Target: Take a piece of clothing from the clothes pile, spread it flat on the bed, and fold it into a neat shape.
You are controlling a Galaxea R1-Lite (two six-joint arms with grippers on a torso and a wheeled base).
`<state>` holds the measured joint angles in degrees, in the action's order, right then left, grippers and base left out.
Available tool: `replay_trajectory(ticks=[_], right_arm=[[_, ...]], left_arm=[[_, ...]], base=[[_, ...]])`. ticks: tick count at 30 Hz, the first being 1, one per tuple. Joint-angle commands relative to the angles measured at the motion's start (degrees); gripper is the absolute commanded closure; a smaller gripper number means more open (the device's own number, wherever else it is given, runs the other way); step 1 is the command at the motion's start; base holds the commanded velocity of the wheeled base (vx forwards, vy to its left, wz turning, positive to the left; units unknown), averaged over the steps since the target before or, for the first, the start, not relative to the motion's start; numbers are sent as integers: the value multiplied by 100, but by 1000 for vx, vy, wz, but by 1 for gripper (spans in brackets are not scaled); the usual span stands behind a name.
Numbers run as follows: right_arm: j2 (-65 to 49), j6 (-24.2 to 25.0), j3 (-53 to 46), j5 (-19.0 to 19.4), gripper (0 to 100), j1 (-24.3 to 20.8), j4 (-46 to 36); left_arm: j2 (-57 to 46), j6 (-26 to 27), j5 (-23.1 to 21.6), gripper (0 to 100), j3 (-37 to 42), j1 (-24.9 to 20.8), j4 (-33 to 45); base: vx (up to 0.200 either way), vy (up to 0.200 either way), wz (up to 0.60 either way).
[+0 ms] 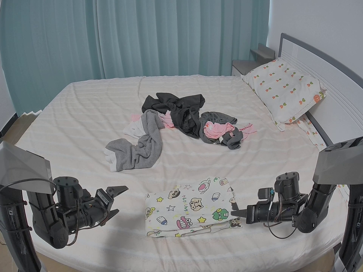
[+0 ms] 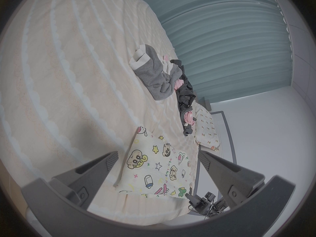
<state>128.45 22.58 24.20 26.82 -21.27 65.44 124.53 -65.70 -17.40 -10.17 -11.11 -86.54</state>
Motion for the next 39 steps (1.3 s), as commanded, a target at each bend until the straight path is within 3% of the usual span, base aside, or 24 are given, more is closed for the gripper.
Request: replay_trajectory(ticks=[1, 15, 26, 27, 39], right_arm=[[-66, -175, 59, -1, 100, 9, -321], [-119, -860, 155, -28, 100, 246, -1314], [-163, -948, 331, -89, 100, 238, -1912], [-180, -983, 349, -89, 0, 246, -1991], [-637, -1071, 806, -309, 0, 238, -2395]], left_arm=[[10, -5, 8, 0, 6, -6, -3], [28, 4, 43, 0, 15, -14, -3], [45, 4, 52, 0, 15, -23, -3], [45, 4, 52, 0, 15, -23, -3], [45, 4, 52, 0, 6, -23, -3]], base=[[0, 0, 0], [0, 0, 0], [0, 0, 0], [0, 0, 0], [0, 0, 0]])
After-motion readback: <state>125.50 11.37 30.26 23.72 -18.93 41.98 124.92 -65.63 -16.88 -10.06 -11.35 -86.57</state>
